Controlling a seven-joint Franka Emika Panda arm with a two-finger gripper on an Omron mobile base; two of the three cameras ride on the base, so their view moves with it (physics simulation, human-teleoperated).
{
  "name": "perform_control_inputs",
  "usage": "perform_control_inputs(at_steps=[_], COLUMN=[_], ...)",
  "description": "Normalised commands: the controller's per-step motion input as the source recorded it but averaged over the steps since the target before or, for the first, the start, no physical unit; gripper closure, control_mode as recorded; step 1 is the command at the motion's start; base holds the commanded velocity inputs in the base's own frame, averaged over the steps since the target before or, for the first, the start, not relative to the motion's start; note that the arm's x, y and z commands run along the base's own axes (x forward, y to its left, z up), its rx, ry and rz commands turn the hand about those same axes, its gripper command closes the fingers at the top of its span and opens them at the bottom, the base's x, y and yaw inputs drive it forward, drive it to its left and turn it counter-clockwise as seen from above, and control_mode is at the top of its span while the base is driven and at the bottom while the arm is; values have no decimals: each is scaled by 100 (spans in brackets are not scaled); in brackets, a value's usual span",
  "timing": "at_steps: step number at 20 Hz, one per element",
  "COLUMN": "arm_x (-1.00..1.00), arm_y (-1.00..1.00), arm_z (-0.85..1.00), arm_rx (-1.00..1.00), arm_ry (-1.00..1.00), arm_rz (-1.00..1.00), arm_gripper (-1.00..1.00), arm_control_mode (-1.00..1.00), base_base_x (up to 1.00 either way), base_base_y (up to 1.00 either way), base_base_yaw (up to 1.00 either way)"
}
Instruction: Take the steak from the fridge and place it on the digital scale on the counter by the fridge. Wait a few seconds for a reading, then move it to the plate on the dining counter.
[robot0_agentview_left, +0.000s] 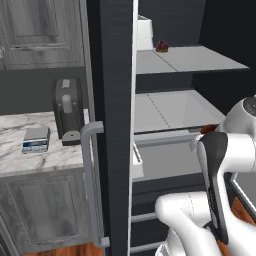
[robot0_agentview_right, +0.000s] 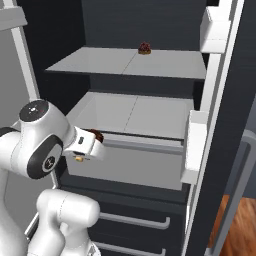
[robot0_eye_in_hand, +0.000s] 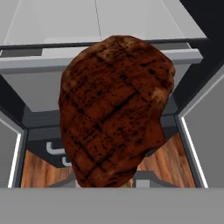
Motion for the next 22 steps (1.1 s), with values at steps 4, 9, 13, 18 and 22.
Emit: perform_control_inputs(at_steps=[4, 9, 13, 18, 22], arm_x=[0, 0, -3, 0, 0], arm_y=[0, 0, 0, 0, 0], arm_z=[0, 0, 0, 0, 0], arm_rx=[0, 0, 0, 0, 0], arm_ry=[0, 0, 0, 0, 0], arm_rz=[0, 0, 0, 0, 0], arm_gripper=[100, 100, 100, 100, 100], arm_control_mode=[-100, -100, 100, 100, 100], base_base_x=[0, 0, -15, -98, -100], base_base_y=[0, 0, 0, 0, 0], base_base_yaw=[0, 0, 0, 0, 0])
